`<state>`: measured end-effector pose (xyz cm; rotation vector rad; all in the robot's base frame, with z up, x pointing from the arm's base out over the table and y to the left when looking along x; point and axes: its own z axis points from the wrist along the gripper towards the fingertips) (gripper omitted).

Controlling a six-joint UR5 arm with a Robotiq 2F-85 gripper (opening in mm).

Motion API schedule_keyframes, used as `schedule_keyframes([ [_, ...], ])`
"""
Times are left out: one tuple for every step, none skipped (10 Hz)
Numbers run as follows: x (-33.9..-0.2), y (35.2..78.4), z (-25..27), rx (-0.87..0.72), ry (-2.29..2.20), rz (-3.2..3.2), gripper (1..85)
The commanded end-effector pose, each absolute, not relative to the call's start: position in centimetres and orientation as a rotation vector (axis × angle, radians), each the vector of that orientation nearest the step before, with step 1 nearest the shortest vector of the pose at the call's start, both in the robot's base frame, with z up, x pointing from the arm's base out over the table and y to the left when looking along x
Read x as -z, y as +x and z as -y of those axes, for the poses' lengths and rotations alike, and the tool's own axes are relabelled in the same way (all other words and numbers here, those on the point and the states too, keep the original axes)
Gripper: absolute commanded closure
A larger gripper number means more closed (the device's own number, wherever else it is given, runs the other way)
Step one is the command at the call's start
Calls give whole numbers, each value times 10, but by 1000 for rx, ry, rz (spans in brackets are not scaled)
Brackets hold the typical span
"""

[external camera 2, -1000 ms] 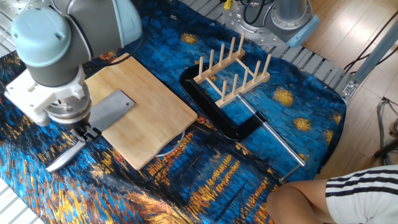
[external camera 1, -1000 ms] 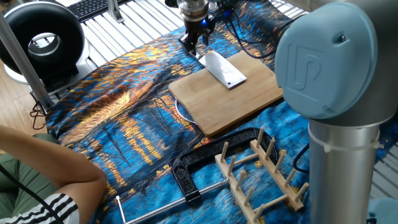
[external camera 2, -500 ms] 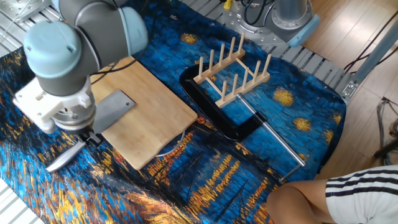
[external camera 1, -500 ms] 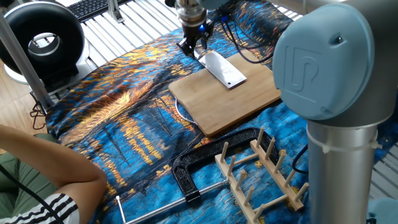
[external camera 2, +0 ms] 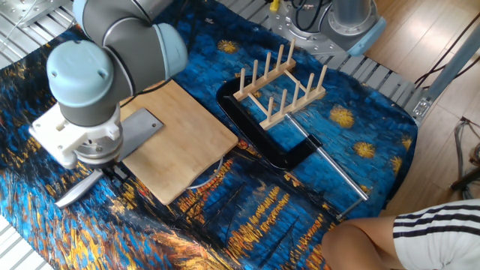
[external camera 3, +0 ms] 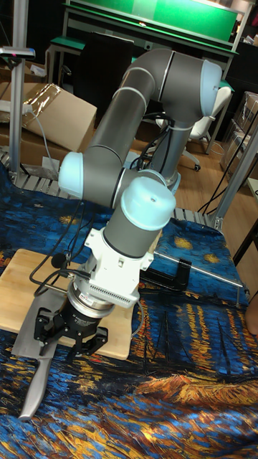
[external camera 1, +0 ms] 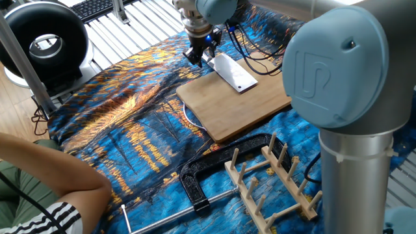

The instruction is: Put the knife on the knife rack

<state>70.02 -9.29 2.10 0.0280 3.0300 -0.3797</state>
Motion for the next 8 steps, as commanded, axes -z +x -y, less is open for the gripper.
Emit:
schedule_keyframes([
  [-17,695,95,398,60,-3047,343],
  [-16,693,97,411,67,-3053,343],
  [-15,692,98,426,70,-3055,343],
  [-15,692,99,438,72,-3056,343],
  [-15,690,102,458,74,-3061,343],
  [-15,689,104,476,73,-3064,343],
  [-15,688,105,488,76,-3065,343],
  [-15,687,107,503,77,-3067,343],
])
